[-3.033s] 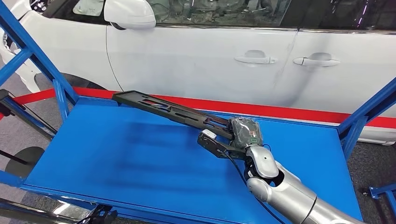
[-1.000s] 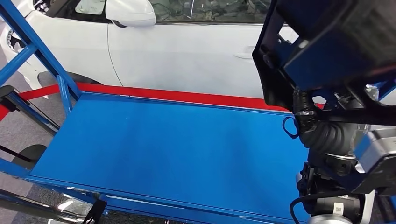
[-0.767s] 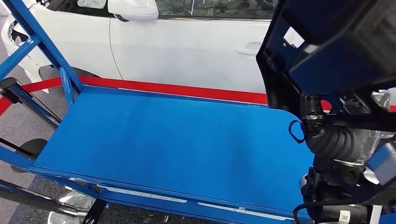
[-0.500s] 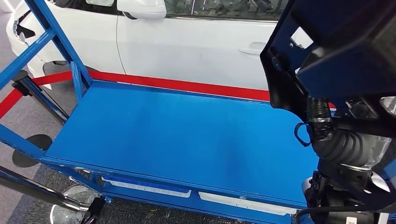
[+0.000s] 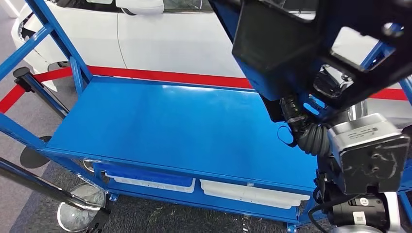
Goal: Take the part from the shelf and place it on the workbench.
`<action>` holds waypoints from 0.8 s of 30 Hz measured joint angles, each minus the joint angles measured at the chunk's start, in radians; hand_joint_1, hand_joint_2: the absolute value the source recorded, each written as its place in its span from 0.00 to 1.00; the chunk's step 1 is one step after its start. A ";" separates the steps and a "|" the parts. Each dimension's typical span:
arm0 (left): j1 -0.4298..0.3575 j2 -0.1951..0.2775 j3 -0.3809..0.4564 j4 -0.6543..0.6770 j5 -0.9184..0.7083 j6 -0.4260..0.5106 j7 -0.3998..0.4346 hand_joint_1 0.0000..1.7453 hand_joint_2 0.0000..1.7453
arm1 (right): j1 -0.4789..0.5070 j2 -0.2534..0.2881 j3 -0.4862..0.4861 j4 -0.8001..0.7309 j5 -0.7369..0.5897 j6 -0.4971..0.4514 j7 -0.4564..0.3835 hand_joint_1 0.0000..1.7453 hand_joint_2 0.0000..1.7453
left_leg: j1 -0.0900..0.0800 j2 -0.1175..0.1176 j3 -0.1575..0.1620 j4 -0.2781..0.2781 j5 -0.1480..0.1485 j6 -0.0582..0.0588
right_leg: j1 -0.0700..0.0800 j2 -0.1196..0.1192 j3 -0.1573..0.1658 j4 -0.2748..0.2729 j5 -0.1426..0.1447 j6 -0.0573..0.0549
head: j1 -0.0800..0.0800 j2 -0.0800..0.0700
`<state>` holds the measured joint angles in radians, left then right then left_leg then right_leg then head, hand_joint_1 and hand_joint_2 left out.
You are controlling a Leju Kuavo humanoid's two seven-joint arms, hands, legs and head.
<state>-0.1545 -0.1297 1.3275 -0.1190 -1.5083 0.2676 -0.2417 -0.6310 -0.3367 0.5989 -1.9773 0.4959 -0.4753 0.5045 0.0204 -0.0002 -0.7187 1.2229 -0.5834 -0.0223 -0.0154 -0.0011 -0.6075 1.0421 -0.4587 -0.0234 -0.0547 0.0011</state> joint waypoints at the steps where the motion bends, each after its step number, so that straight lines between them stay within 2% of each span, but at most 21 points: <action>1: 0.000 0.000 0.000 0.000 0.000 0.000 0.000 0.00 1.00 | -0.004 -0.002 0.003 0.003 0.000 0.002 0.000 1.00 1.00 | -0.001 0.000 -0.010 0.057 -0.027 0.000 | 0.003 -0.001 -0.013 0.000 0.009 -0.002 | 0.000 0.000; 2: 0.000 0.000 0.000 0.000 0.000 0.000 0.000 0.00 1.00 | -0.007 -0.004 0.006 0.006 0.000 0.003 0.000 1.00 1.00 | -0.001 0.000 -0.008 0.088 -0.030 0.001 | 0.005 -0.002 -0.026 0.001 0.018 -0.002 | 0.000 0.000; 3: 0.000 0.000 0.000 0.000 -0.001 -0.001 -0.001 0.00 1.00 | -0.010 -0.005 0.011 0.009 0.000 0.004 0.000 1.00 1.00 | -0.002 0.000 0.011 0.088 -0.014 0.003 | 0.007 -0.002 -0.038 0.002 0.027 -0.002 | 0.000 0.000; 4: 0.000 0.000 0.000 0.000 -0.001 -0.002 -0.002 0.00 1.00 | -0.015 -0.006 0.015 0.012 0.000 0.003 0.000 1.00 1.00 | -0.003 0.000 0.047 0.050 0.015 0.006 | 0.008 -0.002 -0.049 0.003 0.035 -0.001 | 0.000 0.000; 5: -0.001 0.000 0.000 0.000 -0.002 -0.004 -0.003 0.00 1.00 | -0.020 -0.007 0.020 0.015 -0.002 0.002 -0.001 1.00 1.00 | -0.005 0.000 0.098 -0.015 0.038 0.011 | 0.008 -0.002 -0.058 0.005 0.042 0.001 | 0.000 0.000; 7: -0.004 0.000 0.000 0.000 -0.004 -0.006 -0.006 0.00 1.00 | -0.030 -0.009 0.026 0.020 -0.007 0.000 -0.003 1.00 1.00 | -0.012 -0.001 0.192 -0.150 0.048 0.020 | 0.010 -0.002 -0.068 0.007 0.055 0.009 | 0.000 0.000; 8: -0.005 -0.001 0.000 0.000 -0.005 -0.007 -0.007 0.00 1.00 | -0.034 -0.010 0.028 0.022 -0.010 -0.001 -0.004 1.00 1.00 | -0.015 -0.002 0.215 -0.190 0.042 0.023 | 0.010 -0.003 -0.069 0.006 0.062 0.014 | 0.000 0.000; 9: -0.005 -0.001 0.000 0.000 -0.007 -0.008 -0.007 0.00 1.00 | -0.038 -0.011 0.030 0.024 -0.012 -0.001 -0.005 1.00 1.00 | -0.019 -0.003 0.222 -0.207 0.040 0.027 | 0.010 -0.004 -0.068 0.002 0.070 0.019 | -0.001 0.000; 11: -0.004 -0.001 0.000 0.000 -0.009 -0.008 -0.007 0.00 1.00 | -0.044 -0.014 0.033 0.028 -0.018 -0.004 -0.007 1.00 1.00 | -0.017 -0.002 0.212 -0.216 0.057 0.038 | 0.009 -0.002 -0.070 -0.003 0.078 0.030 | 0.000 0.000; 12: -0.004 -0.002 0.000 0.001 -0.010 -0.008 -0.006 0.00 1.00 | -0.046 -0.016 0.035 0.030 -0.020 -0.008 -0.007 1.00 1.00 | -0.015 0.000 0.206 -0.220 0.069 0.045 | 0.009 -0.001 -0.079 0.012 0.059 0.034 | 0.001 0.000; 13: -0.004 -0.002 0.000 0.001 -0.010 -0.008 -0.006 0.00 1.00 | -0.046 -0.019 0.036 0.031 -0.024 -0.012 -0.008 1.00 1.00 | -0.012 0.003 0.199 -0.225 0.082 0.053 | 0.008 0.001 -0.093 0.046 0.022 0.038 | 0.003 0.000; 15: -0.004 -0.002 0.000 0.001 -0.011 -0.009 -0.005 0.00 1.00 | -0.044 -0.025 0.038 0.033 -0.029 -0.022 -0.009 1.00 1.00 | -0.011 0.006 0.179 -0.226 0.102 0.065 | 0.005 0.002 -0.130 0.169 -0.073 0.044 | 0.006 0.000; 16: -0.003 -0.002 0.000 0.001 -0.011 -0.009 -0.005 0.00 1.00 | -0.041 -0.027 0.038 0.034 -0.031 -0.026 -0.009 1.00 1.00 | -0.011 0.006 0.167 -0.224 0.110 0.066 | 0.003 0.002 -0.142 0.229 -0.099 0.048 | 0.006 0.000; 17: -0.003 -0.002 0.000 0.001 -0.011 -0.009 -0.005 0.00 1.00 | -0.039 -0.030 0.038 0.035 -0.031 -0.029 -0.009 1.00 1.00 | -0.012 0.006 0.155 -0.222 0.117 0.065 | 0.002 0.001 -0.144 0.265 -0.105 0.051 | 0.006 0.000; 18: -0.003 -0.002 0.000 0.001 -0.011 -0.009 -0.005 0.00 1.00 | -0.037 -0.033 0.039 0.036 -0.032 -0.031 -0.010 1.00 1.00 | -0.012 0.006 0.143 -0.218 0.124 0.064 | 0.000 0.001 -0.128 0.267 -0.092 0.053 | 0.006 0.000; 19: -0.003 -0.002 0.000 0.001 -0.011 -0.009 -0.004 0.00 1.00 | -0.037 -0.035 0.039 0.037 -0.032 -0.031 -0.010 1.00 1.00 | -0.011 0.006 0.133 -0.214 0.129 0.061 | -0.002 0.001 -0.094 0.231 -0.069 0.053 | 0.006 0.000; 20: -0.003 -0.002 0.000 0.001 -0.011 -0.009 -0.004 0.00 1.00 | -0.038 -0.036 0.039 0.037 -0.032 -0.031 -0.010 1.00 1.00 | -0.011 0.006 0.124 -0.208 0.132 0.059 | -0.004 0.001 -0.047 0.168 -0.047 0.053 | 0.006 0.000; 21: -0.003 -0.002 0.000 0.001 -0.011 -0.008 -0.004 0.00 1.00 | -0.038 -0.037 0.040 0.037 -0.032 -0.031 -0.010 1.00 1.00 | -0.012 0.005 0.114 -0.200 0.135 0.055 | -0.004 0.001 0.001 0.097 -0.038 0.052 | 0.006 0.000; 22: -0.003 -0.002 0.000 0.001 -0.011 -0.008 -0.004 0.00 1.00 | -0.038 -0.037 0.040 0.037 -0.032 -0.032 -0.010 1.00 1.00 | -0.013 0.005 0.107 -0.194 0.138 0.050 | -0.002 0.001 0.035 0.044 -0.034 0.049 | 0.005 0.000; 23: -0.003 -0.002 0.000 0.001 -0.011 -0.008 -0.004 0.00 1.00 | -0.039 -0.038 0.041 0.037 -0.032 -0.032 -0.011 1.00 1.00 | -0.014 0.005 0.102 -0.190 0.142 0.044 | 0.001 0.002 0.053 0.010 -0.037 0.045 | 0.006 0.000; 24: -0.003 -0.002 0.000 0.001 -0.011 -0.008 -0.004 0.00 1.00 | -0.039 -0.038 0.041 0.037 -0.032 -0.033 -0.011 1.00 1.00 | -0.015 0.004 0.098 -0.188 0.147 0.037 | 0.005 0.002 0.055 -0.001 -0.039 0.041 | 0.006 0.000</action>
<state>-0.1575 -0.1317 1.3279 -0.1183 -1.5190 0.2594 -0.2457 -0.6696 -0.3750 0.6400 -1.9404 0.4637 -0.5080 0.4938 0.0057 0.0040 -0.6211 1.0345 -0.4367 0.0144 -0.0104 0.0010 -0.5525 1.0407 -0.4976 0.0172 -0.0491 0.0011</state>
